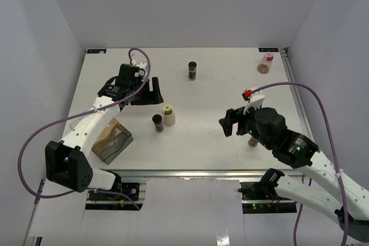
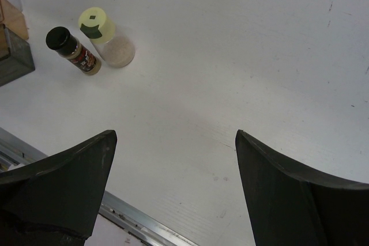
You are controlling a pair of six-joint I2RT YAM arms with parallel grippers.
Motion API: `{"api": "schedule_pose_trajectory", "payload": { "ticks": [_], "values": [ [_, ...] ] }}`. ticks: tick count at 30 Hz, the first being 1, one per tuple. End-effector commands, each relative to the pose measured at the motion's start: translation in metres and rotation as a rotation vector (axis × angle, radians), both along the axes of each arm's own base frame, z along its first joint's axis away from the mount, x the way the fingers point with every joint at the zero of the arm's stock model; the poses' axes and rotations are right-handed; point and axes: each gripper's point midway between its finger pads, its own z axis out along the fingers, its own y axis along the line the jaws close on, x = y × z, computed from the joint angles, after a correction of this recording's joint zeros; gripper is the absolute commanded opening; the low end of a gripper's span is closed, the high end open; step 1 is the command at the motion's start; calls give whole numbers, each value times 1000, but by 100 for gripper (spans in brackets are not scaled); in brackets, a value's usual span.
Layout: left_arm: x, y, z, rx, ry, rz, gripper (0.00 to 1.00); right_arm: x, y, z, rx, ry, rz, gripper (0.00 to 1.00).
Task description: Organize the condiment bottles
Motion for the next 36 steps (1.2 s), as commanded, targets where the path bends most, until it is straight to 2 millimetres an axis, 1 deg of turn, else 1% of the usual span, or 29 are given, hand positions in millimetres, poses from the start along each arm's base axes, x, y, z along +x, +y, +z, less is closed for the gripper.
{"api": "schedule_pose_trajectory", "payload": {
  "ticks": [1,4,6,9,15,19,23,31,33,36],
  "values": [
    [4,-18,9,16,-67,-61,88,5,3,11,32,-45,-3,90],
    [6,-29,-2,46,-48,-92,88,4,3,11,34,-46,-4,90],
    [7,-35,-5,59,-44,-101,88,4,2,10,32,-46,-6,90],
    [10,-41,-11,76,-29,-102,88,4,1,11,33,-48,-10,90],
    [13,-49,-29,133,4,-103,88,4,-5,14,23,-58,-25,90],
    [13,-57,-33,146,11,-111,88,5,-5,16,23,-63,-26,90],
    [14,-55,-41,197,22,-92,87,5,-5,17,20,-63,-25,90],
    [13,-57,-53,257,50,-79,84,5,-5,21,24,-71,-24,90],
    [12,-58,-60,282,72,-74,81,5,-5,21,21,-72,-25,90],
    [10,-55,-67,330,98,-46,81,5,-6,21,19,-72,-26,90]
  ]
}}
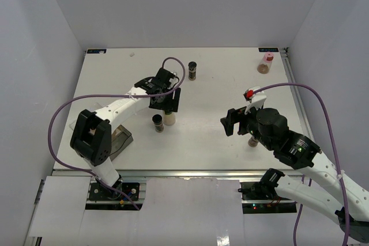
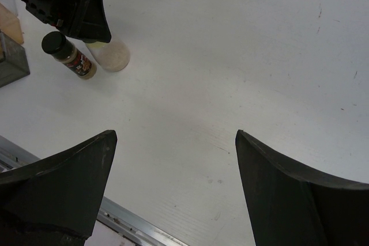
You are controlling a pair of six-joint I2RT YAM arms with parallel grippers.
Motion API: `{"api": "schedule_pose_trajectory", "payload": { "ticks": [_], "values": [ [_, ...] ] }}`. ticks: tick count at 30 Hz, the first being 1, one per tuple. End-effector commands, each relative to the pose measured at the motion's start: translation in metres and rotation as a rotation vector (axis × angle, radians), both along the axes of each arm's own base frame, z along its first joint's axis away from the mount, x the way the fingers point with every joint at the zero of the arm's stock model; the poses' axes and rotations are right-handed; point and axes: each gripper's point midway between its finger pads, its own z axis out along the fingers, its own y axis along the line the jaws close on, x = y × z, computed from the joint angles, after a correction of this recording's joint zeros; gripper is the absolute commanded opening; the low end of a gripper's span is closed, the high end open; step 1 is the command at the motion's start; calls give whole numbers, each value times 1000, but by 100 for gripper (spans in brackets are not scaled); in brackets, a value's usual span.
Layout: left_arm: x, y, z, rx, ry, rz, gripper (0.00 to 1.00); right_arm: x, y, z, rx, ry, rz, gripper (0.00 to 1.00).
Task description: Organize the condiment bottles
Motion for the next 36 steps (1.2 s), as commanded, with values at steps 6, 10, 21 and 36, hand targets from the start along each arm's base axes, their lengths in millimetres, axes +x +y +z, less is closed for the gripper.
{"api": "schedule_pose_trajectory", "payload": {
  "ticks": [6,10,21,36],
  "values": [
    [2,-9,2,60,-9,31,65,3,1,15,30,-44,-8,90],
    [2,-11,4,61,-10,43,33,3,0,14,29,-43,-12,90],
    [84,45,80,196,-177,375,0,0,-1,21,46,-44,-4,90],
    [-8,283,89,63,-169,1130,0,-6,-3,30,67,-49,13,90]
  ]
}}
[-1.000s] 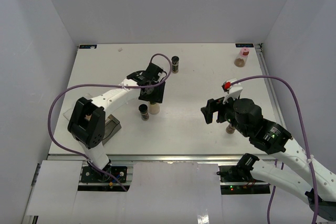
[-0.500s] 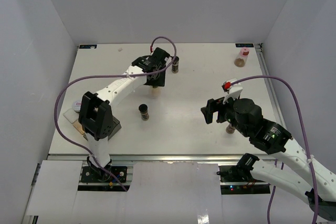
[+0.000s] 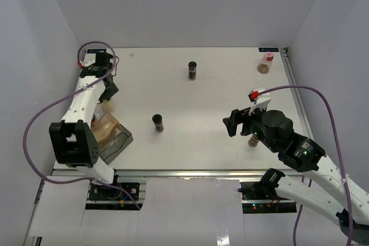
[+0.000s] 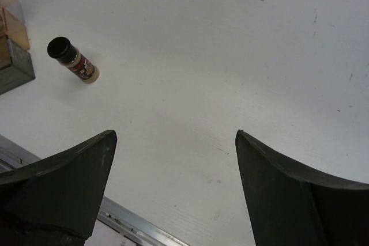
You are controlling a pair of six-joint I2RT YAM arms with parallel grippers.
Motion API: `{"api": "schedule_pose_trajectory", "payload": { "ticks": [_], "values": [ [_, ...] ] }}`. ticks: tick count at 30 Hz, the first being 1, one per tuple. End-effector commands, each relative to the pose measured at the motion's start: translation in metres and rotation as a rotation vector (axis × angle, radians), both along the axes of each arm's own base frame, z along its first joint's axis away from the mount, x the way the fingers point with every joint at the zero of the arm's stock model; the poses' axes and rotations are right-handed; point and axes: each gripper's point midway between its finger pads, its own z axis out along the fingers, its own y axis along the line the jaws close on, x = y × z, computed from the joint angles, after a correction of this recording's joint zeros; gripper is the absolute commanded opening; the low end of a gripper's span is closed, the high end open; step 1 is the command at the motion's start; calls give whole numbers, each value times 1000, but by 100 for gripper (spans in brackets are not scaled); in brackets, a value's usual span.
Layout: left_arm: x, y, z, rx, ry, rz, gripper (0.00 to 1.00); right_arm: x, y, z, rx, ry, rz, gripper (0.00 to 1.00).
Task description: Organize the condiment bottles
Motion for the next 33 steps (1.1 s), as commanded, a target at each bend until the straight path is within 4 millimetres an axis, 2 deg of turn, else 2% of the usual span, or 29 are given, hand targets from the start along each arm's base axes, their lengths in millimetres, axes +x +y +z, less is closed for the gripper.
{"api": "schedule_pose_trajectory", "payload": {
  "ticks": [1,3,6,11,16,22,28,33],
  "values": [
    [-41,35,30,-30,-139,158,0,-2,5,24,51,-30,22,90],
    [-64,53,21,-10,-87,241,0,-3,6,26,55,-27,31,90],
    [-82,65,18,11,-67,296,0,-3,9,30,57,-24,40,90],
    [-98,64,20,-5,-86,336,0,-5,14,37,74,-14,63,90],
    [-96,60,28,-28,-123,304,0,-10,17,38,77,8,84,90],
    [-100,56,23,-52,-121,322,0,-14,16,41,104,14,92,90],
    [-108,49,-2,-88,-70,343,0,-16,15,39,101,23,91,90],
    [-115,52,-9,-70,-65,344,0,-16,16,38,98,25,96,90]
  ]
}}
